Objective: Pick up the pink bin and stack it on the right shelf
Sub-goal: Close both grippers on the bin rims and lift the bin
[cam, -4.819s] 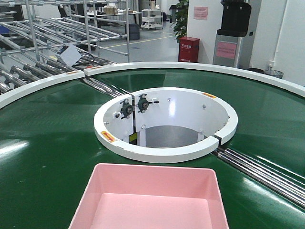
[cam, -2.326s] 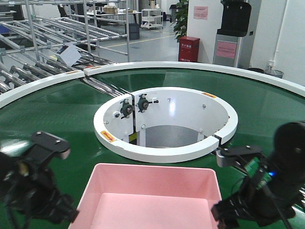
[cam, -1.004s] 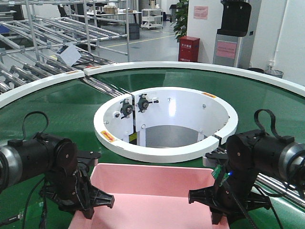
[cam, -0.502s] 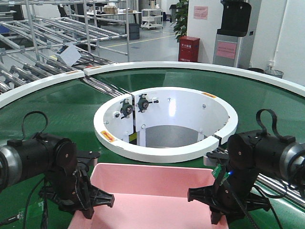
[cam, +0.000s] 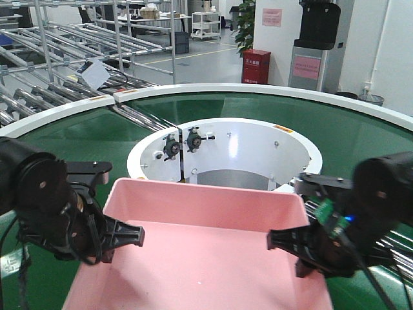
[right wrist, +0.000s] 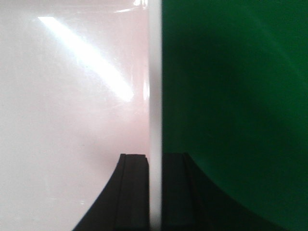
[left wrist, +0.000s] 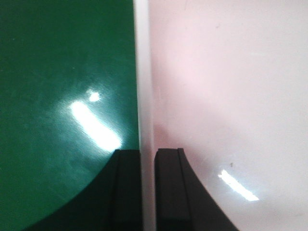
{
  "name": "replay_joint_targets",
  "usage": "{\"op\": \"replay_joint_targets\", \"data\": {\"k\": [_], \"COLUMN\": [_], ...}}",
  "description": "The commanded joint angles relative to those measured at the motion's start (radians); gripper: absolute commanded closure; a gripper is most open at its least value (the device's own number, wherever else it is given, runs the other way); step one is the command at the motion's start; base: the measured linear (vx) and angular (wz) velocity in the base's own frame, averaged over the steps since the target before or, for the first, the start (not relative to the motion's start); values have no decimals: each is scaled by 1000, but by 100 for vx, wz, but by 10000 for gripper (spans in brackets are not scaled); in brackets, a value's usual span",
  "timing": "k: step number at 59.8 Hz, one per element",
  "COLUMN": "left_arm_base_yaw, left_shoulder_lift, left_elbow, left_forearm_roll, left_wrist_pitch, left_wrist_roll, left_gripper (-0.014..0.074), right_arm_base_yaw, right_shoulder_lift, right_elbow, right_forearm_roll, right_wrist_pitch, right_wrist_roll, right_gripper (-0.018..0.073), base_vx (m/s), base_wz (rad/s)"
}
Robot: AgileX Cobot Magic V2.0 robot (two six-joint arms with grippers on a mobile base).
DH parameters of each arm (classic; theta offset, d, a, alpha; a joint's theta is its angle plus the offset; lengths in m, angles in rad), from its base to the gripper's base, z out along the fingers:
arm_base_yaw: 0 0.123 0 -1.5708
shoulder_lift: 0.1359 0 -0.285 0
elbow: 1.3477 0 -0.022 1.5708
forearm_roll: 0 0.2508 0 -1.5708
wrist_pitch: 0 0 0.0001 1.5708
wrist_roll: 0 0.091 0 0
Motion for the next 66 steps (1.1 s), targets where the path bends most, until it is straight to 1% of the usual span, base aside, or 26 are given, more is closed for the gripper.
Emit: {"op": "replay_joint_targets", "data": {"k": [1,7,9,10,16,21,26,42,66], "left_arm_base_yaw": [-78,-172,-202,-229,-285,-316,-325,-325,-325], "left_shoulder_lift": [-140,-224,-250,-273,-322,-343,-344,-343,-343], "left_elbow": [42,127,154,179,231,253,255,255,255], "left_forearm_roll": [119,181,205,227,275,300,300,298,298], "left_wrist_pitch": [-57,-76,-80,-82,-80,-76,-73,-72,-72], "left_wrist_roll": [-124,-230,-269,-306,-387,-426,-430,-430,-430], "left_gripper": [555,555,555,555,555,555,555,555,555], "right_arm_base_yaw": [-10,-9,2,18,86,132,154,149,149], "right_shoulder_lift": [-141,-214,-236,-256,-302,-325,-335,-334,-334], "right_elbow": [50,93,107,121,156,178,196,196,196], "right_forearm_roll": [-93,-108,-120,-139,-182,-199,-215,-209,-209], "right_wrist_pitch": [-45,-12,-1,5,1,3,0,-26,-19], "right_wrist_roll": [-4,-7,-7,-2,25,72,112,113,113], "right_gripper": [475,475,475,475,475,475,475,475,475], "base_vx": [0,0,0,0,0,0,0,0,0], "base_wz": [0,0,0,0,0,0,0,0,0]}}
